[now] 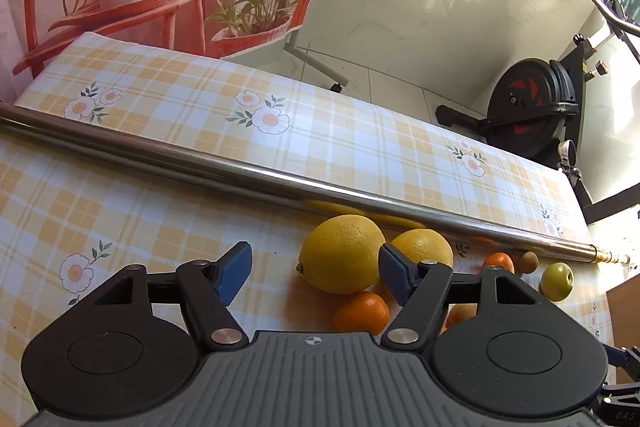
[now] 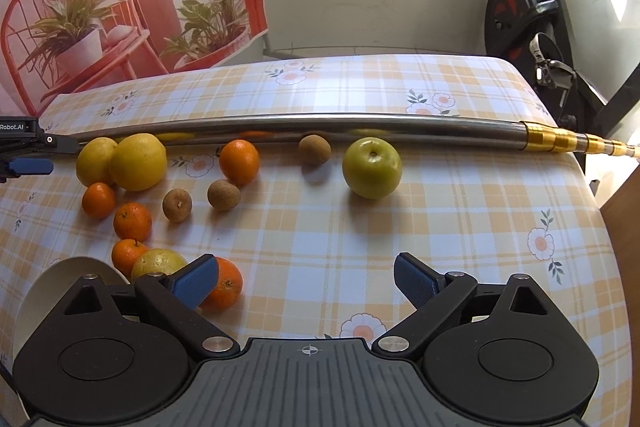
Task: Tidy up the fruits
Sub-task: 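Grasp the large lemon with the left tool while the right tool grasps the green apple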
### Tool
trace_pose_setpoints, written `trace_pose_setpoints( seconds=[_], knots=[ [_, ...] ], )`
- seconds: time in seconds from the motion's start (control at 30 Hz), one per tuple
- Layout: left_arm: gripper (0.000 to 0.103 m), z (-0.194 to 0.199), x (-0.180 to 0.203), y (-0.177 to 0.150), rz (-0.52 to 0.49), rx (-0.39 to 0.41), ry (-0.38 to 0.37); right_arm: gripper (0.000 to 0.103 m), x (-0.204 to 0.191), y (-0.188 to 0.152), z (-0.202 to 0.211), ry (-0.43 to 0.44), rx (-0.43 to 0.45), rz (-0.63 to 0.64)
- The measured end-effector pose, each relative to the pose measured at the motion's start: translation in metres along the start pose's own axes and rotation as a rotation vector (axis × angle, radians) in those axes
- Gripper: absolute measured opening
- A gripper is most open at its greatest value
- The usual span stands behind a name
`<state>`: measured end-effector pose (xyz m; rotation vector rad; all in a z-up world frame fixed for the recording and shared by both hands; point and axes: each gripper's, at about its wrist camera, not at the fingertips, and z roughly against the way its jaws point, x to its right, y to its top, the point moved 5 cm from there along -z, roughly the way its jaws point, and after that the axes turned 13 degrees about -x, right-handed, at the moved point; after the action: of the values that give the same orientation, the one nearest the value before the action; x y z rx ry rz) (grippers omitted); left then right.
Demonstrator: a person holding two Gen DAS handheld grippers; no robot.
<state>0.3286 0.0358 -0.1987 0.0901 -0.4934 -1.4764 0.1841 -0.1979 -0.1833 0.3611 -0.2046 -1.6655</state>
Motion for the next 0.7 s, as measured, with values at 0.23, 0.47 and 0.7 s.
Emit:
trace_pose_setpoints(
  seconds=[0.23, 0.47, 0.7],
  knots=[
    [0.073, -0.038, 0.001, 0.017, 0.037, -0.044, -0.041, 0.093, 0.008, 0.003, -0.008, 0.0, -0.012, -0.015],
    [0.073, -0.055, -0.001, 0.018, 0.049, -0.074, -0.089, 0.093, 0.011, 0.004, -0.013, 0.008, -0.016, -0.03],
    [0.064, -0.055, -0.002, 0.015, 0.042, -0.064, -0.128, 0.093, 0.014, 0.006, -0.013, 0.007, -0.002, -0.024]
  ],
)
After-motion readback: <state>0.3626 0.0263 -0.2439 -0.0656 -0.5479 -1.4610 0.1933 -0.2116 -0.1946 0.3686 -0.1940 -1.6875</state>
